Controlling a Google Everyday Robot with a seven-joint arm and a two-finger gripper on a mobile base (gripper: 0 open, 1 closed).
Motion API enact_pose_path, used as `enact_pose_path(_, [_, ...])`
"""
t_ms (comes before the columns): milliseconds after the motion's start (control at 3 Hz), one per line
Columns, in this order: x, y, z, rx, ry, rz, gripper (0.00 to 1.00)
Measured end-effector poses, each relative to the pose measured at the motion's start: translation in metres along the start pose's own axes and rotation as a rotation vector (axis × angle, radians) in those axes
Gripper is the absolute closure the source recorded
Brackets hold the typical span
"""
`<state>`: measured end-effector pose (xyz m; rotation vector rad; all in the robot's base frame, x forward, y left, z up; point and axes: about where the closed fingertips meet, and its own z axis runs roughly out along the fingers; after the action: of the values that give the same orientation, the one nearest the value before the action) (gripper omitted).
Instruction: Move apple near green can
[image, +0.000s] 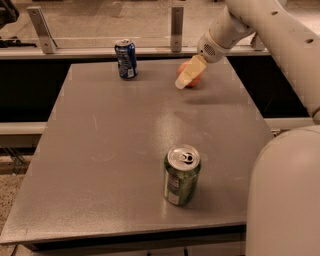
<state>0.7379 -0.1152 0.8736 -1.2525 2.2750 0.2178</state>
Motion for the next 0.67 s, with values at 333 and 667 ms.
enact_pose_path(333, [0.0039, -0.0063, 0.0136, -0.016, -0.003, 0.016, 0.05])
enact_pose_path(667, [0.0053, -0.0082, 0.0169, -0.025, -0.01, 0.012, 0.28])
